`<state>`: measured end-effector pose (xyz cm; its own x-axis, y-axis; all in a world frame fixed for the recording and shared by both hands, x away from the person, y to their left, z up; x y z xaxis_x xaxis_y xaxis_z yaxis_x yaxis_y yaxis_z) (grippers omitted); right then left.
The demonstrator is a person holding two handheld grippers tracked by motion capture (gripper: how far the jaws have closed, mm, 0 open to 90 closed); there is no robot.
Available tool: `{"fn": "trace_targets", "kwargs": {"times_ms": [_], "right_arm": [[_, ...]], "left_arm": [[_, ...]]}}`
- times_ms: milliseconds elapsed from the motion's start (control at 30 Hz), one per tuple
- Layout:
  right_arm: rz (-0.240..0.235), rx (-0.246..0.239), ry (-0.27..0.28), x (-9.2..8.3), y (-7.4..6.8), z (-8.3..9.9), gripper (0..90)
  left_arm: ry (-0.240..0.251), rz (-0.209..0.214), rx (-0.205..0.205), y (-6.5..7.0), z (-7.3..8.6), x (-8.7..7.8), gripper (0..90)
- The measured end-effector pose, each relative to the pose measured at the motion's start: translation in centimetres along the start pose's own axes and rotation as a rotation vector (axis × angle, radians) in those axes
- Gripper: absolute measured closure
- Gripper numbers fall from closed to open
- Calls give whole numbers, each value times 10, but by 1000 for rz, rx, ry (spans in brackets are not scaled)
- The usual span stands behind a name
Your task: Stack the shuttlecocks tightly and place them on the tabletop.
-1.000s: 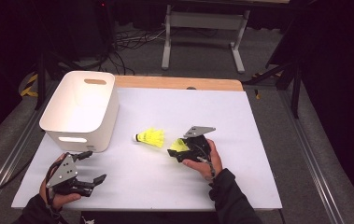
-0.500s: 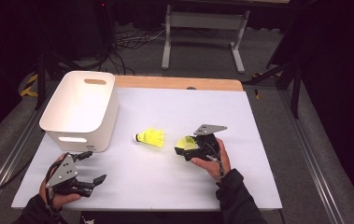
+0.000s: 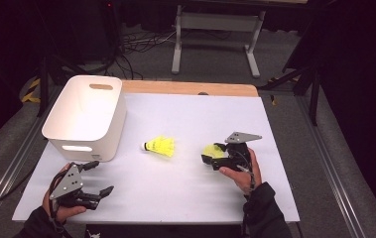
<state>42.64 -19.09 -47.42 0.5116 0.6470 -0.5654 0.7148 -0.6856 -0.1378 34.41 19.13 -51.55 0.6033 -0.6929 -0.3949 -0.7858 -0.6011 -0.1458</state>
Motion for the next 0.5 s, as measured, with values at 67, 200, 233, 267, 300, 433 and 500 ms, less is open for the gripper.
{"fn": "trace_targets", "kwargs": {"times_ms": [67,200,233,267,300,433,500], "right_arm": [[2,9,-2,-5,3,3,278],[22,10,2,-15,10,8,278],[25,14,1,-17,11,10,275],[29,14,1,-19,13,11,274],[31,18,-1,-21,14,13,273],[51,23,-10,-29,20,20,269],[51,24,-12,-30,22,22,270]], "left_arm": [[-3,0,7,0,0,0,89],[-6,3,8,1,0,1,88],[-7,2,9,1,0,1,88],[-7,3,8,1,0,1,88],[-6,2,9,1,0,1,88],[-5,2,9,1,-1,1,88],[-5,3,10,1,-1,1,89]]}}
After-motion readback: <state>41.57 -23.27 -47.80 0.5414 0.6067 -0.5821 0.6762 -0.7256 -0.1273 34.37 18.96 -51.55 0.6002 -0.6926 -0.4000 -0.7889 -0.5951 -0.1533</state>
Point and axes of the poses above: each handheld gripper's, and its own axes: x roughly forward along the jaws, z roughly out of its underside, y roughly to its right, the point moved 7 cm from there along x, roughly forward along the jaws, and after that the axes turned 1 degree about -z, right-handed, at the moved point
